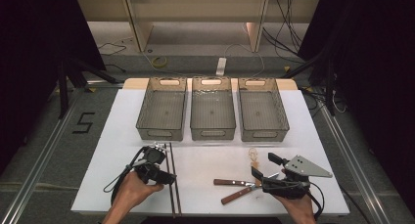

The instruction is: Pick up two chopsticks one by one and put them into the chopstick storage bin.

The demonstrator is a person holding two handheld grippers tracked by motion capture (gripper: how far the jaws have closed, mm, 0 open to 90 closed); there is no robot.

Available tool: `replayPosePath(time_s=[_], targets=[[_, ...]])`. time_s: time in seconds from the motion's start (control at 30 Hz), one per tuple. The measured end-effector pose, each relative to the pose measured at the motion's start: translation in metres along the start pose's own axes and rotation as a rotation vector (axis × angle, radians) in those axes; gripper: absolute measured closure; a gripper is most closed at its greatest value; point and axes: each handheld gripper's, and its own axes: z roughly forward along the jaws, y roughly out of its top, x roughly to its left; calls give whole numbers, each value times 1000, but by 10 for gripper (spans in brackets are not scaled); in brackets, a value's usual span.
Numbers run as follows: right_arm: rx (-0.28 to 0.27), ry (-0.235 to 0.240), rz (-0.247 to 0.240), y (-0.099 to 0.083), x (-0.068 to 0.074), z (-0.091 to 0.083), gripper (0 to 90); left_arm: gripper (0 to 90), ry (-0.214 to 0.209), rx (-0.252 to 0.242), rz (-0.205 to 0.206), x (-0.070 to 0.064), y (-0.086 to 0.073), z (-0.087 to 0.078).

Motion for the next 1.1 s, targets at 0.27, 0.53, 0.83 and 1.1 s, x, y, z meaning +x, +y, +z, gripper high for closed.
replayPosePath(time_s=[0.27,0.53,0.83,1.1], targets=[[9,3,0,0,0,0,241,356,-12,57,22,-2,1,8],[7,5,1,0,0,0,244,417,-4,98,42,-4,2,17],[10,10,-1,0,0,1,245,441,6,118,49,-5,2,21],[14,13,-3,0,0,1,248,472,6,132,66,-8,3,25]])
